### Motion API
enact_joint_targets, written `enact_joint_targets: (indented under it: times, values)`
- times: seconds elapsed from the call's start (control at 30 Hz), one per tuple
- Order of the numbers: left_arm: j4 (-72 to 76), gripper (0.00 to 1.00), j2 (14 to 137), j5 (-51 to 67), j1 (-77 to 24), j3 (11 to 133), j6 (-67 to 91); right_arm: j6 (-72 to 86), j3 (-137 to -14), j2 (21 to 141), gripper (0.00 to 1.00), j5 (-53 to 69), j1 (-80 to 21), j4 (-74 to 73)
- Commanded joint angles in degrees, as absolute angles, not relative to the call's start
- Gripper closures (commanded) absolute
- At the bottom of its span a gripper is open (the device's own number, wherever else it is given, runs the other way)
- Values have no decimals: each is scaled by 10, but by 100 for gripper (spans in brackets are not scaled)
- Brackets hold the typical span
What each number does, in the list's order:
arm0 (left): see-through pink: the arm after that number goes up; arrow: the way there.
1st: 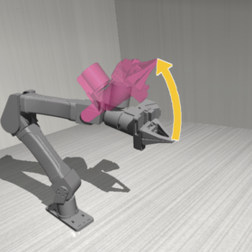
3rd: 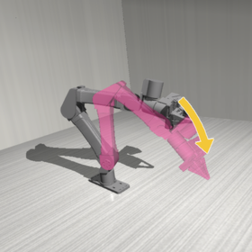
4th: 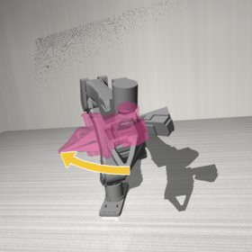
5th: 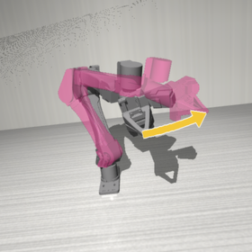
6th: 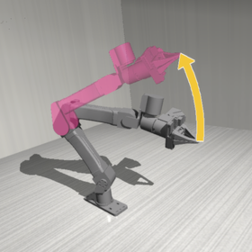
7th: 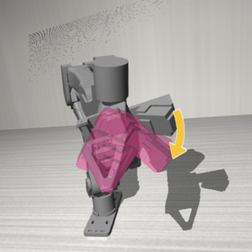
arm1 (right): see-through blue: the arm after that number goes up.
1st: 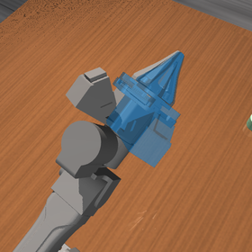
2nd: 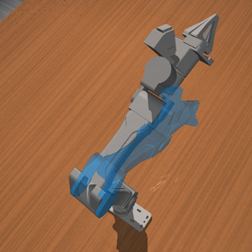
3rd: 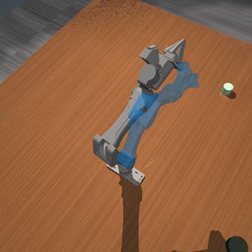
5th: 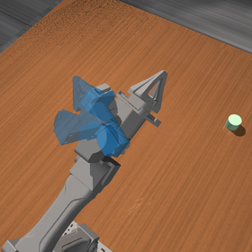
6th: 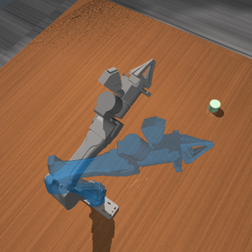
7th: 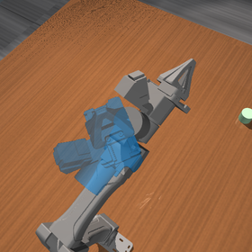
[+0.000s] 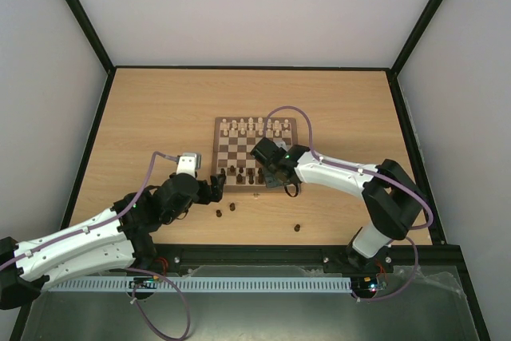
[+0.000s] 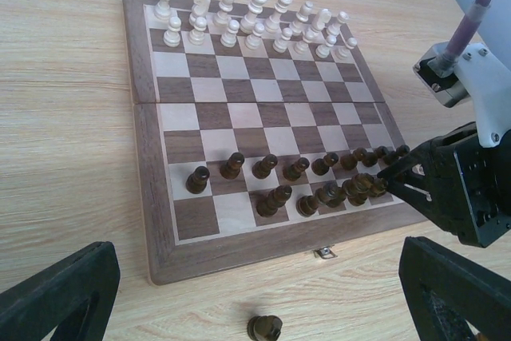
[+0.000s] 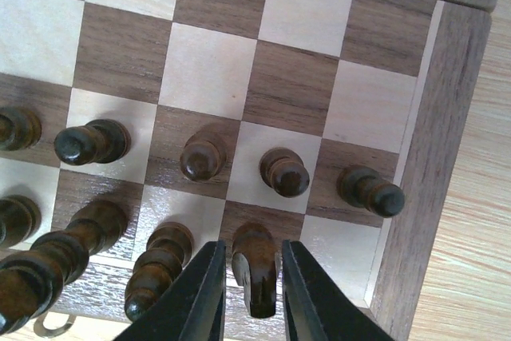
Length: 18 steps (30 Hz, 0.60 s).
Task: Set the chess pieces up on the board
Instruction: Place the chess piece on the chessboard.
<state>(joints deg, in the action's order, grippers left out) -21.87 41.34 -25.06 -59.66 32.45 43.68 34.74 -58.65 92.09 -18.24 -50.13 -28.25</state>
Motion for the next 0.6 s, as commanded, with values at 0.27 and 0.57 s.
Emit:
enact_joint_targets:
  times: [0.27,0.57]
  values:
    - [-228,1,431,-256,-591,329,434,345,-594,894,69,-180,-497,-307]
    - [-258,1,514,-235,-591,354,464,358,-519,735,30,-183,-497,-283]
